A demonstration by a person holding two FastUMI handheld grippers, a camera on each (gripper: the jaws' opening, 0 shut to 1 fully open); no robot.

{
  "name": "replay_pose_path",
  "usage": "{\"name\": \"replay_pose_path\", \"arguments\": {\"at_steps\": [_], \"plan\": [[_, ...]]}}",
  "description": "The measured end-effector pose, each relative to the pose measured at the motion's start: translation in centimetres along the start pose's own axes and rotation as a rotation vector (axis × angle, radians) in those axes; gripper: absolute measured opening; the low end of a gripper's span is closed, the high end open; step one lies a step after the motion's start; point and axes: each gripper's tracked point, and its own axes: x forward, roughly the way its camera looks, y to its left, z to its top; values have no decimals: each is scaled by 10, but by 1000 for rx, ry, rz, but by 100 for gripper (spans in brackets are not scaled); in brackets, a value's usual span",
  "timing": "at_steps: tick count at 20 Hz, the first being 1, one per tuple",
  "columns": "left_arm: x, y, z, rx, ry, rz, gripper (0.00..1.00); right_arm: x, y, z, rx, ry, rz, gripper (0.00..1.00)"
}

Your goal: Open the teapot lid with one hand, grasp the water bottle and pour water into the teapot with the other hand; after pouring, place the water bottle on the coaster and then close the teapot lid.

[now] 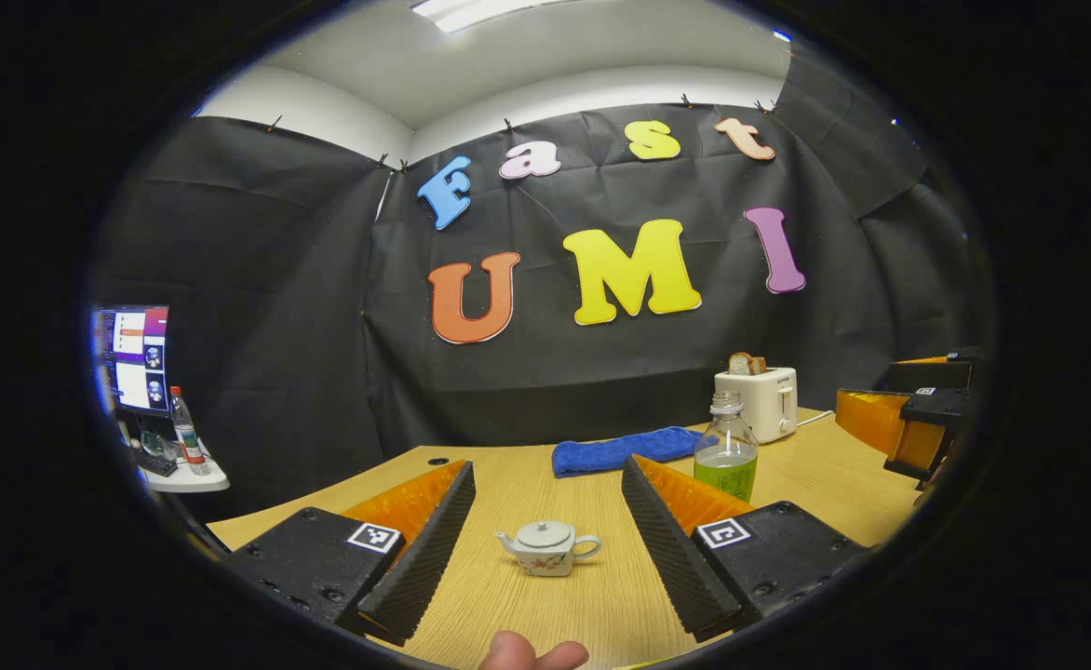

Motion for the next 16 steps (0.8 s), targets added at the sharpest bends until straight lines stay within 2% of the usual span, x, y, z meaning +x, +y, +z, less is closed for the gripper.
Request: {"name": "replay_pose_path", "arguments": {"at_steps": [16], "plan": [[21,14,-34,0,76,-3,99,5,3,-13,-24,27,28,95]]}}
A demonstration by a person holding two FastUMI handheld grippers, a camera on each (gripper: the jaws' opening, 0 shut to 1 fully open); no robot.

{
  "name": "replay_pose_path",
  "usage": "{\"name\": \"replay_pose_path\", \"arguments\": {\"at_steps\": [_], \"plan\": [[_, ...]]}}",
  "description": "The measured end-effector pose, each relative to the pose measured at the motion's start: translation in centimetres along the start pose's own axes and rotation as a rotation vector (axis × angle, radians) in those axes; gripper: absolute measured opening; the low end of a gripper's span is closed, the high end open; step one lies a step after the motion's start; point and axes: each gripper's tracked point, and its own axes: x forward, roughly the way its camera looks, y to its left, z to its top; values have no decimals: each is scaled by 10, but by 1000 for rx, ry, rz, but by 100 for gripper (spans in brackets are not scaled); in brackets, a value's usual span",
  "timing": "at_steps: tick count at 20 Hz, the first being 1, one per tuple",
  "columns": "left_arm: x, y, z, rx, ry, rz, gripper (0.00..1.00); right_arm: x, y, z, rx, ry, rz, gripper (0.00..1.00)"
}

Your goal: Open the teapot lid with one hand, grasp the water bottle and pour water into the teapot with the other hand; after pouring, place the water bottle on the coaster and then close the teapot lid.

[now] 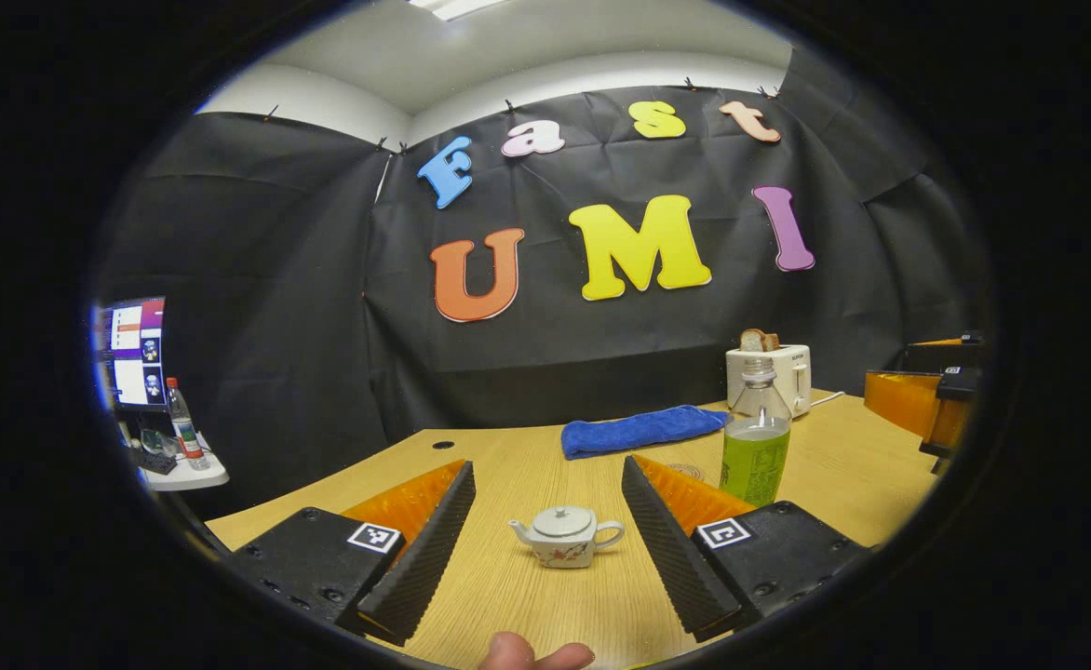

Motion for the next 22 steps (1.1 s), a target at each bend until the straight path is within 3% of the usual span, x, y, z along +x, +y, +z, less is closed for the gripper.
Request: {"name": "replay_pose_path", "arguments": {"at_steps": [7,15,21,22], "plan": [[41,0,-38,-25,90,-25,99,7,-14,-19,0,42,-22,95],[75,-1,-77,-46,219,-39,78,18,-26,-33,-15,84,-41,96],[85,-4,-83,-23,245,-49,47,25,-23,-42,-30,109,-33,97],[86,-6,-82,-19,242,-57,36,26,-23,-45,-31,114,-31,97]]}}
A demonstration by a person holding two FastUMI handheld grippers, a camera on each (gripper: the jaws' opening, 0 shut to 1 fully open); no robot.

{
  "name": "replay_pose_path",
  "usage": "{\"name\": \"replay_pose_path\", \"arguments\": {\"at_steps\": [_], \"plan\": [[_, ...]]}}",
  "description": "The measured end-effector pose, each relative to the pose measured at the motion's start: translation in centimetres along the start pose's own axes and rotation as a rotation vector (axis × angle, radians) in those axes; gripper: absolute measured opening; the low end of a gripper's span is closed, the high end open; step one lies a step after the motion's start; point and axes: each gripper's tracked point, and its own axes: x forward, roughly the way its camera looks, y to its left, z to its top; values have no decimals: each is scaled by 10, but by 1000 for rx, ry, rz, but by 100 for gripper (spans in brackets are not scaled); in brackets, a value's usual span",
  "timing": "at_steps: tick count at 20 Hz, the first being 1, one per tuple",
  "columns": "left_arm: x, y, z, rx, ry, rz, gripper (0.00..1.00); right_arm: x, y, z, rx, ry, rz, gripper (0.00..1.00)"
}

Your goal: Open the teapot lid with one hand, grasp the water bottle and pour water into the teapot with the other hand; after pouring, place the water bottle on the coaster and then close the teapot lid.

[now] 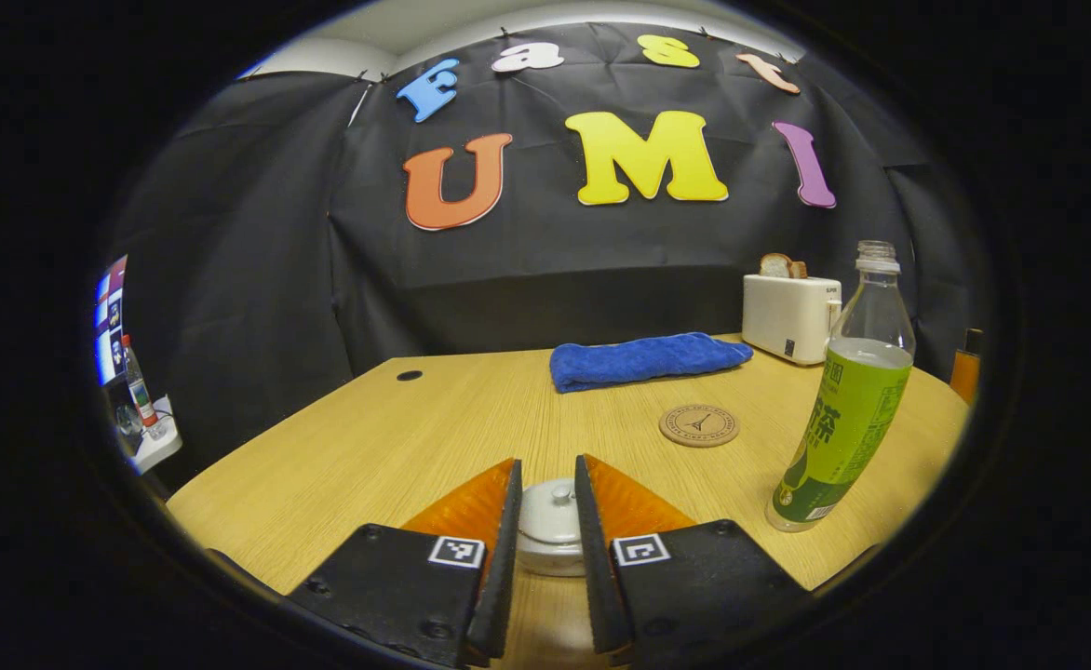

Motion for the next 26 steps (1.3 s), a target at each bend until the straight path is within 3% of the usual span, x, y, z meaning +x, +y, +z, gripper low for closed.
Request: {"name": "replay_pose_path", "arguments": {"at_steps": [2,6,11,17,26], "plan": [[3,-1,0,11,2,4,23,1,2,-1,-1,4,6,95],[3,-3,3,8,1,0,7,5,5,-1,-8,4,18,96],[-2,0,12,-35,-16,-14,4,10,17,-3,-13,9,60,98],[-19,9,26,-35,-53,-21,4,5,53,-5,-4,11,183,94],[-62,40,36,-20,-105,3,3,31,106,-18,-4,45,245,98]]}}
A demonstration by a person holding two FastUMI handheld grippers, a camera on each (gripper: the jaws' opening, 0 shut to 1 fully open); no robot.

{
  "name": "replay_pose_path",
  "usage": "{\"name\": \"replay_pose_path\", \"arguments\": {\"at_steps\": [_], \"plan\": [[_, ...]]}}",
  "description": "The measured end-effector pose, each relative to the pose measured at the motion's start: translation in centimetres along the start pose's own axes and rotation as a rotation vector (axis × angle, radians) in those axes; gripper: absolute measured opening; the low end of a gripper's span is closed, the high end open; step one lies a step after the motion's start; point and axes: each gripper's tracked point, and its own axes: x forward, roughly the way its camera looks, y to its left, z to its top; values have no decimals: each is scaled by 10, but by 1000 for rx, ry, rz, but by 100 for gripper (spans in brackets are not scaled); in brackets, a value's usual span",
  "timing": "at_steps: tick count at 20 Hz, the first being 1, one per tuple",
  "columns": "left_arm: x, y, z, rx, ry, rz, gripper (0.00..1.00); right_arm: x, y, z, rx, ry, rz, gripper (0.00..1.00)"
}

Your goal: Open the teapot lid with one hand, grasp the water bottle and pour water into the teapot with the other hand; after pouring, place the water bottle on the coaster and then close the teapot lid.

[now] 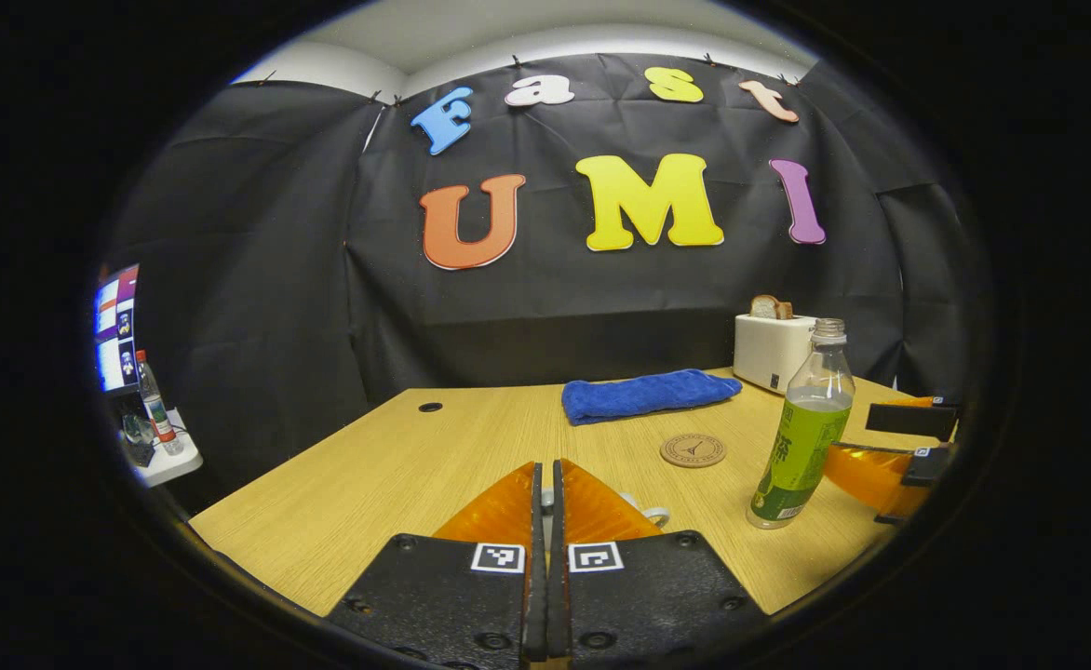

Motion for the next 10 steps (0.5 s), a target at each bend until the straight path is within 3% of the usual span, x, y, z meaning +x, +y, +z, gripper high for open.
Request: {"name": "replay_pose_path", "arguments": {"at_steps": [10], "plan": [[-20,36,-5,-28,-2,46,3,34,12,2,69,8,-54,95]]}}
